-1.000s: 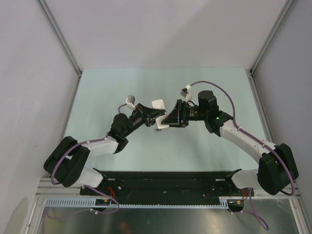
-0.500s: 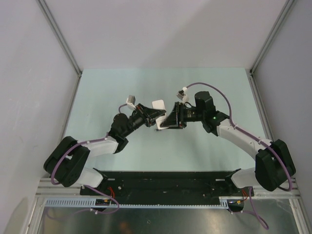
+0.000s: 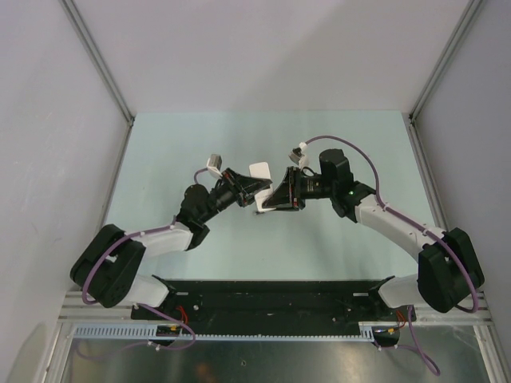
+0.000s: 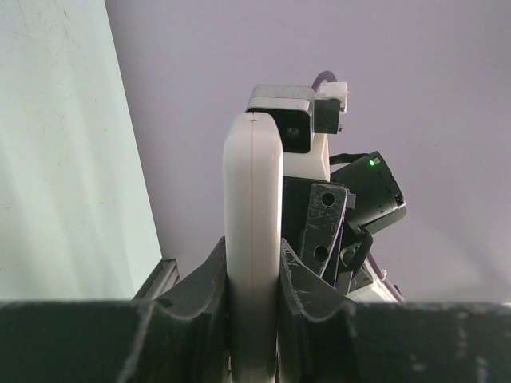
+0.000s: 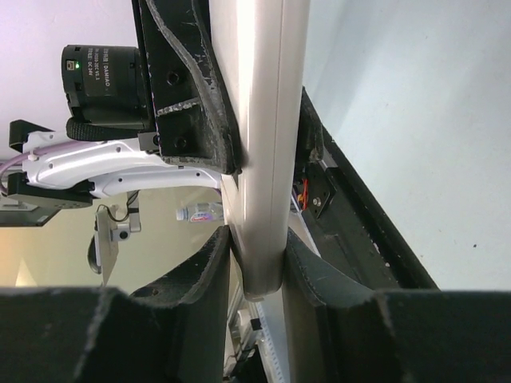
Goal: Load the batteries into the remote control
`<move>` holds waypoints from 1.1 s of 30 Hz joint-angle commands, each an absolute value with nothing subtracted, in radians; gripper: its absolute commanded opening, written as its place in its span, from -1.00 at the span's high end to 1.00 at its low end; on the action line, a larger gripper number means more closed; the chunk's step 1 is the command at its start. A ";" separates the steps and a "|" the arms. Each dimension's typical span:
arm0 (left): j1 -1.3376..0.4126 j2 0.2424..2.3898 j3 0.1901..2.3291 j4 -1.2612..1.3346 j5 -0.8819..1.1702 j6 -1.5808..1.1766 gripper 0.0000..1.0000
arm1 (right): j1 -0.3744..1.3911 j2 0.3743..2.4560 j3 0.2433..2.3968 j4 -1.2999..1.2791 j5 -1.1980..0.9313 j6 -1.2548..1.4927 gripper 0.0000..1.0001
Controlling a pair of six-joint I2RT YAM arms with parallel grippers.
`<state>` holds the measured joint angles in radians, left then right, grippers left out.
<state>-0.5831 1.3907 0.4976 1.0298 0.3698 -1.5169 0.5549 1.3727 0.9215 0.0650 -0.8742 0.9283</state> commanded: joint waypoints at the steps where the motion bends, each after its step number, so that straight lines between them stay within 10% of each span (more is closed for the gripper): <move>1: -0.607 1.324 0.554 1.106 0.423 -1.539 0.99 | 0.540 1.384 0.922 0.078 -0.808 0.922 0.58; 33: -0.747 1.282 0.509 1.117 0.483 -1.517 1.00 | 0.477 1.424 0.976 0.158 -0.735 1.011 0.36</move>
